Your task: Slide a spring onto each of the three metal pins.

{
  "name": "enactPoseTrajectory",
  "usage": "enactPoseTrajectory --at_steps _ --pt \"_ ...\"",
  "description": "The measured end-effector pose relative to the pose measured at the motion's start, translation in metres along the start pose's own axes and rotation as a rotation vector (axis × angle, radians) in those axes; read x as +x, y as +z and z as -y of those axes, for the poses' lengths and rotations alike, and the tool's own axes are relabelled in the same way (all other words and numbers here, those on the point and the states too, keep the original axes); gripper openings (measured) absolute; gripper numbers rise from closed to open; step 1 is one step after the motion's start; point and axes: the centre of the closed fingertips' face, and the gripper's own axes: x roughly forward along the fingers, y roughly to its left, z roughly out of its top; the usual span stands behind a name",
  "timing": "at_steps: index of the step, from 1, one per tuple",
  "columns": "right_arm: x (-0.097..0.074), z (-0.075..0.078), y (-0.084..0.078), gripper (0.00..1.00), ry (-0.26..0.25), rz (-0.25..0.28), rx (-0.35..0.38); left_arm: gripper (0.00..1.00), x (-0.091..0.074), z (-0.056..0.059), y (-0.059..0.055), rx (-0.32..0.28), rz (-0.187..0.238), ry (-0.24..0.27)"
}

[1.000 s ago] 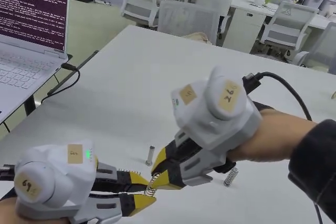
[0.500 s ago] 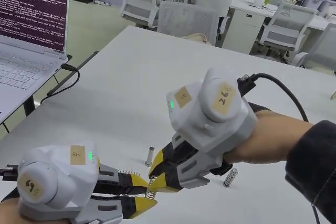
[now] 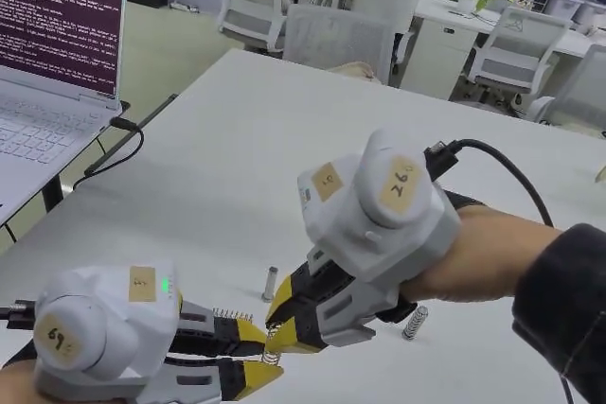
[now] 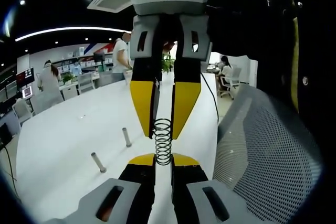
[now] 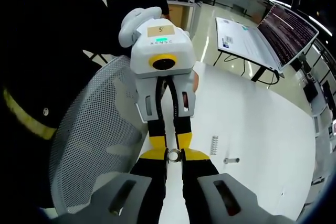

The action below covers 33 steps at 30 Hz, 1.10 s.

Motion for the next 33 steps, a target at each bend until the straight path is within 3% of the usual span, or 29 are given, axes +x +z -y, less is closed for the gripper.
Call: enactPoseTrajectory --at_steps 14,19,33 --pt "-0.008 0.007 -0.009 0.07 -0.026 -0.004 0.030 0.14 -0.004 -0.004 0.000 -0.031 0.011 0.018" --pt "-0.014 0.013 -0.019 0.07 -0.045 -0.011 0.049 0.18 -0.011 -0.011 0.002 -0.059 0.040 0.046" --pt "-0.033 0.030 -0.041 0.07 -0.111 -0.018 0.108 0.39 -0.030 -0.033 -0.008 -0.110 0.050 0.149"
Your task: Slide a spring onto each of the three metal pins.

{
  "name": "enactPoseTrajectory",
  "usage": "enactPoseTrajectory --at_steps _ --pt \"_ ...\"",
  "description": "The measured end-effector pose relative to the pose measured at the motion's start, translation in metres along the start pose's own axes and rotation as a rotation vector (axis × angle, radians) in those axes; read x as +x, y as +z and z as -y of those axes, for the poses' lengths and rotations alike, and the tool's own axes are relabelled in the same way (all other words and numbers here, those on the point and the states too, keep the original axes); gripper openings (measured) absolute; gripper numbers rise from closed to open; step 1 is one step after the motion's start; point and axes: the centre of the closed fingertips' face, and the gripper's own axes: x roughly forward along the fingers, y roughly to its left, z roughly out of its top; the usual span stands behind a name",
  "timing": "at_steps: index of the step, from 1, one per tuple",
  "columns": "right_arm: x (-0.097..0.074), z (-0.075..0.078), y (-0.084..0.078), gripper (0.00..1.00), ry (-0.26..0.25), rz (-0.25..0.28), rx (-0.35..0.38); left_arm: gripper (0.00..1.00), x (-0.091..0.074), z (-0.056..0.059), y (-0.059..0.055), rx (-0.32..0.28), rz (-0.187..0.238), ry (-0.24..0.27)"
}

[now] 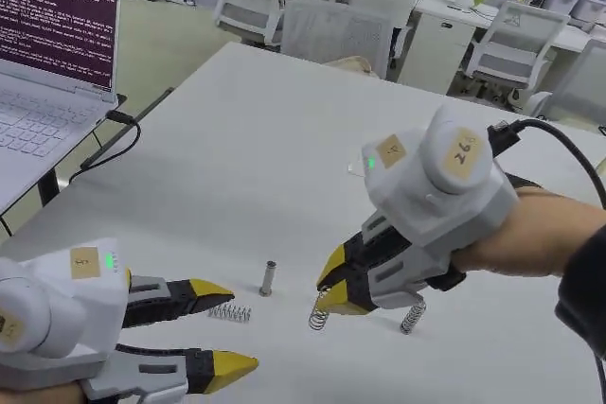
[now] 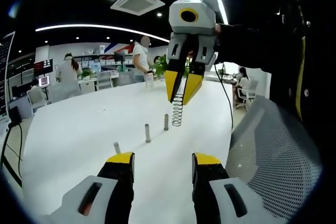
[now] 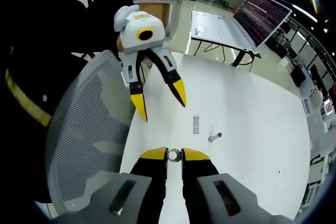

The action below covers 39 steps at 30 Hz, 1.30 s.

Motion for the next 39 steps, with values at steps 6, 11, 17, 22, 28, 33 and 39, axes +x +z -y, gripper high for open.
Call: enactPoseTrajectory --at_steps 6,11,17,22,28,33,39 --pt "-0.004 0.005 -0.006 0.07 -0.016 0.001 0.019 0.52 -0.006 -0.008 -0.005 -0.027 0.006 0.044" --pt "-0.008 0.013 -0.011 0.07 -0.034 0.004 0.037 0.64 -0.009 -0.013 -0.008 -0.036 0.009 0.077" --pt "-0.018 0.023 -0.017 0.07 -0.061 0.008 0.064 0.71 -0.011 -0.015 -0.012 -0.056 0.009 0.097" --pt "-0.028 0.036 -0.026 0.07 -0.094 0.009 0.094 0.78 -0.012 -0.019 -0.015 -0.073 0.010 0.117" --pt "-0.037 0.049 -0.036 0.07 -0.120 -0.002 0.122 0.77 -0.012 -0.019 -0.016 -0.083 0.008 0.115" --pt "-0.033 0.058 -0.042 0.07 -0.120 -0.013 0.139 0.76 -0.011 -0.019 -0.016 -0.081 0.008 0.113" --pt "-0.023 0.071 -0.048 0.07 -0.124 -0.013 0.165 0.75 -0.013 -0.021 -0.016 -0.084 0.008 0.118"
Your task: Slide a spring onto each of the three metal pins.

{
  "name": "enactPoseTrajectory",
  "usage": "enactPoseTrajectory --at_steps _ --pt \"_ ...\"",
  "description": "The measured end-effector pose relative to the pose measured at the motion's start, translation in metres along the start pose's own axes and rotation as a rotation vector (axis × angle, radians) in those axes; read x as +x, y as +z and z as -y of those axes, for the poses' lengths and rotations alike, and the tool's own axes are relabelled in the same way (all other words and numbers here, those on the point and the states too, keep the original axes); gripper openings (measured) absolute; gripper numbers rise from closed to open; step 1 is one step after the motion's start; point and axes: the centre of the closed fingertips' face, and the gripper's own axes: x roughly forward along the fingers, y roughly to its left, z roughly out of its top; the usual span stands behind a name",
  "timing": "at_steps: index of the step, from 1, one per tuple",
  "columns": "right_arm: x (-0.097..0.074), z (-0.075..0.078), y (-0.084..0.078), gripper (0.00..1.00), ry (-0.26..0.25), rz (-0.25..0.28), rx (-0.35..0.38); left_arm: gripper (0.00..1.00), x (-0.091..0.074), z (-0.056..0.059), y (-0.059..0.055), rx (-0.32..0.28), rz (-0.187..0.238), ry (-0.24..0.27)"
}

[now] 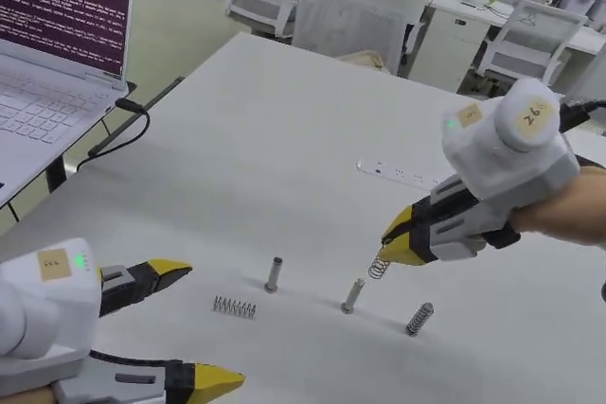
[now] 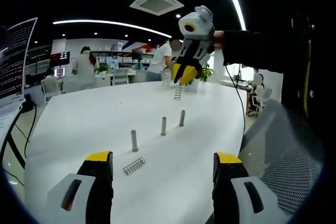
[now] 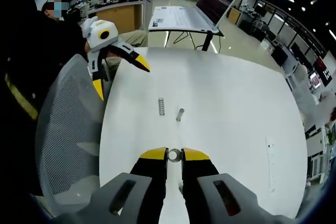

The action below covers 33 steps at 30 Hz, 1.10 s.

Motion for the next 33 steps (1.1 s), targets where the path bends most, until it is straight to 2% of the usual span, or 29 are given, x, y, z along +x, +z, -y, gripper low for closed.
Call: enactPoseTrajectory --at_steps 5,11,20,33 --pt "0.010 0.014 -0.003 0.07 -0.012 0.009 0.028 0.74 -0.001 -0.001 -0.002 -0.001 -0.006 0.003" --pt "0.022 0.021 -0.011 0.07 -0.021 0.004 0.051 0.72 -0.002 -0.003 -0.003 -0.002 -0.011 0.010" --pt "0.034 0.027 -0.024 0.07 -0.031 -0.011 0.082 0.71 -0.003 -0.003 -0.005 -0.006 -0.018 0.014" --pt "0.044 0.029 -0.030 0.07 -0.025 -0.011 0.104 0.70 -0.002 -0.003 -0.005 -0.008 -0.021 0.011"
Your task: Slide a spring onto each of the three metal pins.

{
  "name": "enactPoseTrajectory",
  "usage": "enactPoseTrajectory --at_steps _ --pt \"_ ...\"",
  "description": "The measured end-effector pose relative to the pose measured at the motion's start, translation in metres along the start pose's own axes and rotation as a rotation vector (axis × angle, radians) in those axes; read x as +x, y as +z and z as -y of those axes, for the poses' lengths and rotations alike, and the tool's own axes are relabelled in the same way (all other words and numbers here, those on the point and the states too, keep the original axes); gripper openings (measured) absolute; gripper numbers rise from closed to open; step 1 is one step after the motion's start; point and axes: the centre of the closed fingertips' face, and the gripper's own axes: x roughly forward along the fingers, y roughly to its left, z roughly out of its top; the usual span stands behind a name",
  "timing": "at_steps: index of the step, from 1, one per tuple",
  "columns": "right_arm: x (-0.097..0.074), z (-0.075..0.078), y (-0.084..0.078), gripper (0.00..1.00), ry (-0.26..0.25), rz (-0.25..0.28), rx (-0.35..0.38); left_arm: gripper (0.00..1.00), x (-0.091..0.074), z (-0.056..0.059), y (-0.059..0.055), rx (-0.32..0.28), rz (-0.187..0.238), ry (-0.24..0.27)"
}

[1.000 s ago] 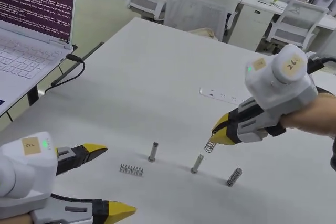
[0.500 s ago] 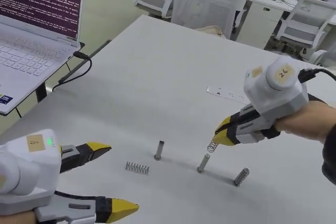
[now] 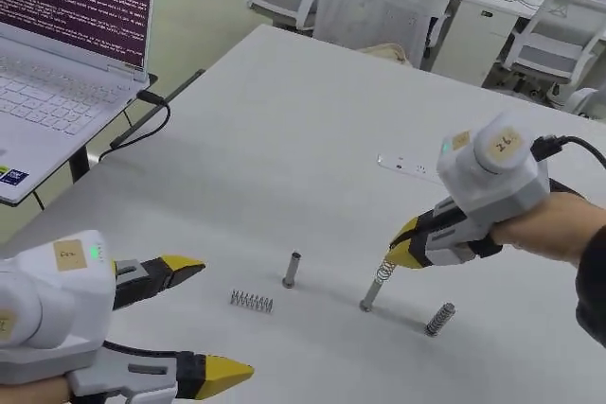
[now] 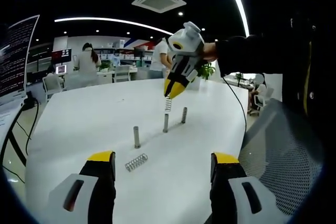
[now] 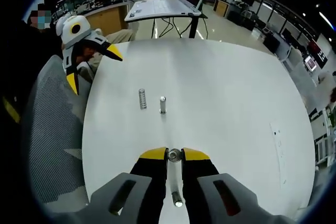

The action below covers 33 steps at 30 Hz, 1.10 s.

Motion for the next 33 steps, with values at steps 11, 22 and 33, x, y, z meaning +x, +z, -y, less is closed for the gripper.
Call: enactPoseTrajectory --at_steps 11,22,33 --pt "0.006 0.001 -0.005 0.07 0.004 -0.016 -0.003 0.69 0.000 0.000 -0.001 -0.002 -0.003 -0.001" --pt "0.009 0.002 -0.007 0.07 0.008 -0.016 0.004 0.68 -0.001 0.000 -0.001 -0.003 -0.007 -0.002" --pt "0.014 0.002 -0.008 0.07 0.007 -0.017 0.005 0.67 -0.003 -0.001 -0.002 -0.005 -0.008 -0.001"
